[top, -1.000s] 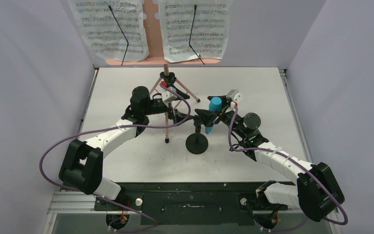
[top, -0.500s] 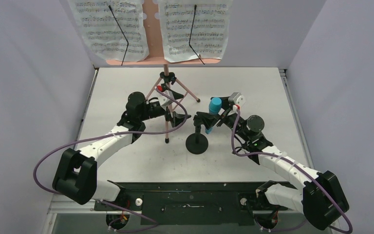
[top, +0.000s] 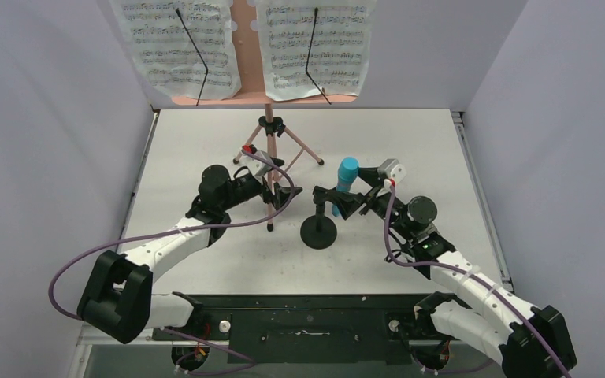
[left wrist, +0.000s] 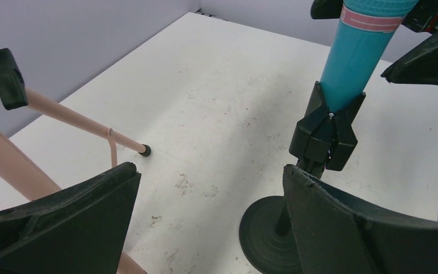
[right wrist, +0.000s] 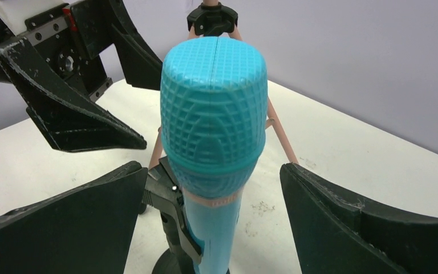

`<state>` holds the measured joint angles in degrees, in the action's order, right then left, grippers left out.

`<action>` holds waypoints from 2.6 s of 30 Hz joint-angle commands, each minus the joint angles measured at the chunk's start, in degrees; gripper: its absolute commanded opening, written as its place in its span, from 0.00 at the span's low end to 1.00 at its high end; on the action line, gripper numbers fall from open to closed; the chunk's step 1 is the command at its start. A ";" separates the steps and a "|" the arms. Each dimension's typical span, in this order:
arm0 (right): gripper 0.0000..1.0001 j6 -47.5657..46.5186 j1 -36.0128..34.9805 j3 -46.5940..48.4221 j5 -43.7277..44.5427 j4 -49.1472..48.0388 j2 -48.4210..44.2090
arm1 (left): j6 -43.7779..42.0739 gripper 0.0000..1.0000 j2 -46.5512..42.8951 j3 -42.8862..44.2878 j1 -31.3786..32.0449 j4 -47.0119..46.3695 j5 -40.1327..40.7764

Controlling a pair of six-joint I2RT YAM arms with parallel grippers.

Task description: Set up the instrument practice props

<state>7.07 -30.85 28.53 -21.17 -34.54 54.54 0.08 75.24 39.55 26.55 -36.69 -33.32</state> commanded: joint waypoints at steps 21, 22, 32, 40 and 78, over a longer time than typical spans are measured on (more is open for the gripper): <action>0.90 -4.51 -0.25 -2.30 12.78 34.35 -26.66 | 6.86 0.96 -14.68 -13.48 -0.04 -2.69 26.77; 0.90 -4.12 -0.26 -2.61 13.30 34.37 -26.92 | 7.66 0.96 -15.27 -14.18 -0.07 -2.57 28.18; 0.90 -0.72 -0.13 -3.74 15.78 33.00 -23.91 | 15.83 0.96 -22.94 -21.66 -1.14 -2.31 39.69; 0.90 8.19 0.17 -6.67 28.55 29.55 -23.69 | 17.91 0.96 -27.92 -25.35 -2.42 -0.60 41.46; 0.90 11.90 23.13 -10.74 35.65 12.08 0.17 | 12.80 0.96 -19.02 -22.97 -31.02 6.35 20.97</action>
<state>23.59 -11.51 18.50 16.25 -15.00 52.95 15.07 55.72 17.19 -3.31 -25.47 -14.96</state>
